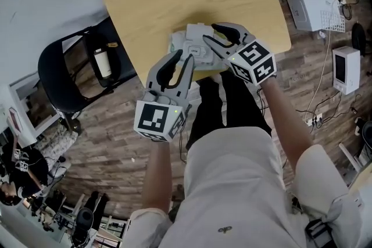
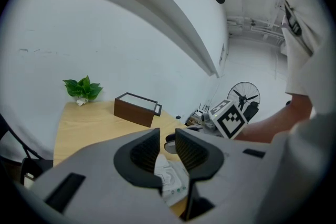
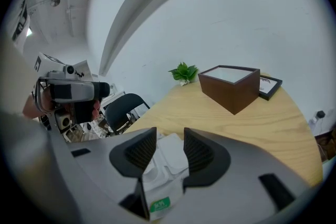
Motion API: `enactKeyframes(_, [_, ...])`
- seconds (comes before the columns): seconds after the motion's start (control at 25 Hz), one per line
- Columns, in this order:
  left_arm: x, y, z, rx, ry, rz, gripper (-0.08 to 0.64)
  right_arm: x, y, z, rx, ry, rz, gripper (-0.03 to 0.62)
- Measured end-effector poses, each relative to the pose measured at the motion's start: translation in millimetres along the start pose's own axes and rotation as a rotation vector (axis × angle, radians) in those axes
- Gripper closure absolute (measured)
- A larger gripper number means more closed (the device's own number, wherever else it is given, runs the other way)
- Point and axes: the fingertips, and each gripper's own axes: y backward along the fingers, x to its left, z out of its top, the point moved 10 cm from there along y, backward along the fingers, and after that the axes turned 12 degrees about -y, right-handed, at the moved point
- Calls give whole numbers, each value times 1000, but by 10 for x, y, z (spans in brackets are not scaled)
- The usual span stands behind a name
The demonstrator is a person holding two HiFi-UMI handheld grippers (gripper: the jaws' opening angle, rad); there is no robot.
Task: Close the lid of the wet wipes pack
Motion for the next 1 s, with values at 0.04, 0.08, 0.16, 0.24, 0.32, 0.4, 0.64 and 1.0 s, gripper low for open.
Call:
enactKeyframes(0.04, [7,-19,-11,0,8,5,474,-37,-39,6,6,4,3,440])
enactKeyframes(0.08, [14,-38,-22,1,13,9,474,-77,-80,12,13,8,6,440])
enactKeyframes(0.16, [25,-74,-45,5,21,14,474,-155,-165,15,28,15,15,440])
enactKeyframes(0.24, [35,-102,-64,9,24,18,474,-219,-254,2,51,28,29,440])
enactKeyframes(0.32, [46,-123,-78,15,26,22,474,-266,-336,-8,71,38,41,440])
enactKeyframes(0.4, [53,-133,-96,23,28,26,475,-292,-403,-14,82,35,52,440])
enactKeyframes(0.64, [73,-151,-150,43,31,39,476,-376,-567,-55,141,43,85,458])
enactKeyframes(1.0, [92,-74,-315,69,76,73,476,-510,-680,-149,202,-18,133,469])
